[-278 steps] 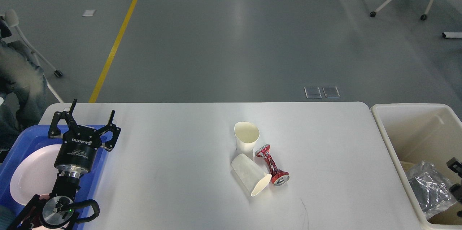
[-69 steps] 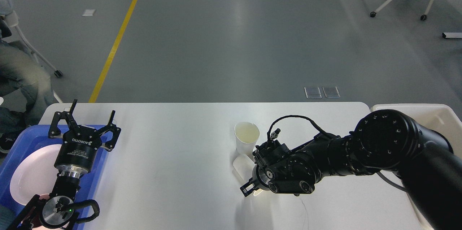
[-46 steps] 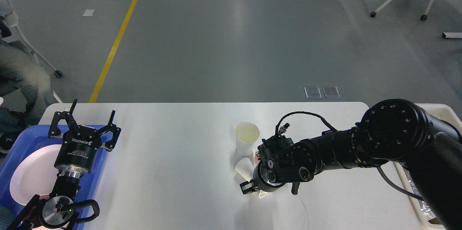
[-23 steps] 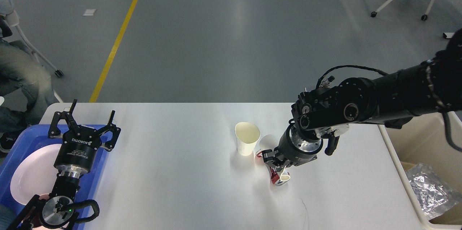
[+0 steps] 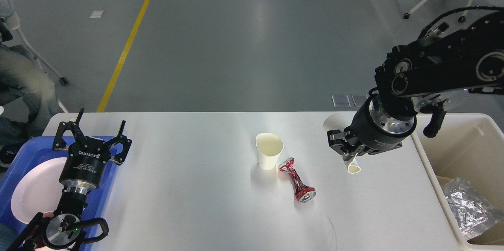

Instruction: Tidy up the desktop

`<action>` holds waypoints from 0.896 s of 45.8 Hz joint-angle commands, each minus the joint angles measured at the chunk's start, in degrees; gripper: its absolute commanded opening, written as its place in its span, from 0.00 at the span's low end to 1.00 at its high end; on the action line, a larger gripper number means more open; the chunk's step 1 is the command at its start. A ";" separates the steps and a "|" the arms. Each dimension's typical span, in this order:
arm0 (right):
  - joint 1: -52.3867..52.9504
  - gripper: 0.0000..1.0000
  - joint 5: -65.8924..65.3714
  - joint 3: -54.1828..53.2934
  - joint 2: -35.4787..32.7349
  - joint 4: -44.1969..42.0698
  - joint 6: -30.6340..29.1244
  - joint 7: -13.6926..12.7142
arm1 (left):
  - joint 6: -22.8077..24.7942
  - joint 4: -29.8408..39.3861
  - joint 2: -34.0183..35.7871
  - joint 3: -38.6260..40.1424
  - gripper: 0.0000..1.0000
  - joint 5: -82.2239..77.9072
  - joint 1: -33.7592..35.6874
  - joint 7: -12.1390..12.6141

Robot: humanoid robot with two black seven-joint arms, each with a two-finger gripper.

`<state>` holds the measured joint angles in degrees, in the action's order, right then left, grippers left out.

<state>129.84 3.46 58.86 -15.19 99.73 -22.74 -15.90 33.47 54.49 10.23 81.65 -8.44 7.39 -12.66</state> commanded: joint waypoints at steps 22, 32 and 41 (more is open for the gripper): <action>-5.56 0.00 4.18 16.72 -11.51 -11.65 0.59 -0.01 | 0.02 0.00 0.05 0.00 0.96 0.00 -0.01 -0.09; -18.65 0.00 3.13 16.37 -22.59 -26.33 0.33 -0.01 | 0.02 0.00 -0.03 0.00 0.96 0.00 -0.01 -0.09; -32.97 0.00 2.43 12.16 -27.61 -40.21 0.77 0.26 | 0.02 0.00 -0.03 0.00 0.96 0.00 -0.01 -0.09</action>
<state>105.41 6.28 74.57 -40.47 67.23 -22.30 -15.82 33.47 54.49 10.21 81.65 -8.43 7.38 -12.73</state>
